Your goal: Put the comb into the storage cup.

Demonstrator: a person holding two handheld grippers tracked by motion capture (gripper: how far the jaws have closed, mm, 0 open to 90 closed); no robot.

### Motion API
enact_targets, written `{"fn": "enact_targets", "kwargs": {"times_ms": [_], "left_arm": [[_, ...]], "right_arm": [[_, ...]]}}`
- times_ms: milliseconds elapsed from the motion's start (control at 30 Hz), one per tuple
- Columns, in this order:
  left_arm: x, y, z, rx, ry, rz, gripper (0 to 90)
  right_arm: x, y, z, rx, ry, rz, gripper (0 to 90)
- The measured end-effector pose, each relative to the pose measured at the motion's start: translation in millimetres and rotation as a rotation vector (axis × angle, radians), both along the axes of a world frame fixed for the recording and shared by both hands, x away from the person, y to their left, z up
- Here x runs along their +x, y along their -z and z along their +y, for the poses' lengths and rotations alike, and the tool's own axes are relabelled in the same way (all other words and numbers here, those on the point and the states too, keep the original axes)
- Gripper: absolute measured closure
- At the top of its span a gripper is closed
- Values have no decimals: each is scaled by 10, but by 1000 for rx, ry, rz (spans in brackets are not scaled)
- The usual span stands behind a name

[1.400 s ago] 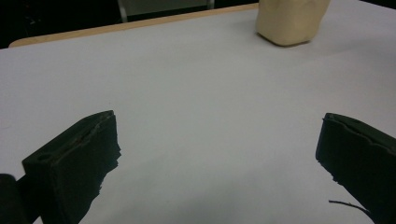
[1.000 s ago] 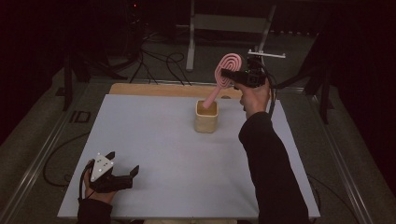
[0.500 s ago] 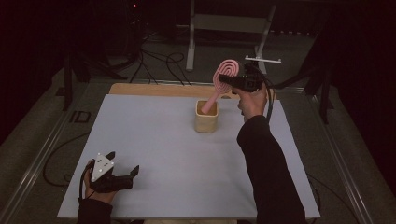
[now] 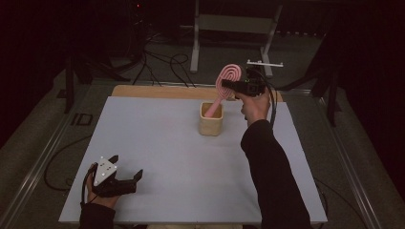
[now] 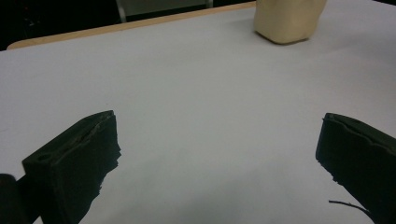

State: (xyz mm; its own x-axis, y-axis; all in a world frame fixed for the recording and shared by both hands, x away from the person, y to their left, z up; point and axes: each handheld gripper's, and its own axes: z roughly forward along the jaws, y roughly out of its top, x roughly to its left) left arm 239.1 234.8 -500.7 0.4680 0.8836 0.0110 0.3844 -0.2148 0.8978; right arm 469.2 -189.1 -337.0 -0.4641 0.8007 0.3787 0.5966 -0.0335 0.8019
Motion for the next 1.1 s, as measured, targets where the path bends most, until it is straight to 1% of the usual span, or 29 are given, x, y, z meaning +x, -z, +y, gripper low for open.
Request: {"fn": "enact_targets", "kwargs": {"times_ms": [500, 867, 1100], "left_arm": [[2, 3, -1, -1, 0, 0, 2], [3, 3, -5, 1, 0, 1, 2], [3, 5, -6, 1, -1, 2, 2]], "right_arm": [[24, 71, 87, -14, -19, 18, 637], [21, 111, 137, -13, -28, 26, 637], [18, 130, 165, -25, -31, 30, 637]]}}
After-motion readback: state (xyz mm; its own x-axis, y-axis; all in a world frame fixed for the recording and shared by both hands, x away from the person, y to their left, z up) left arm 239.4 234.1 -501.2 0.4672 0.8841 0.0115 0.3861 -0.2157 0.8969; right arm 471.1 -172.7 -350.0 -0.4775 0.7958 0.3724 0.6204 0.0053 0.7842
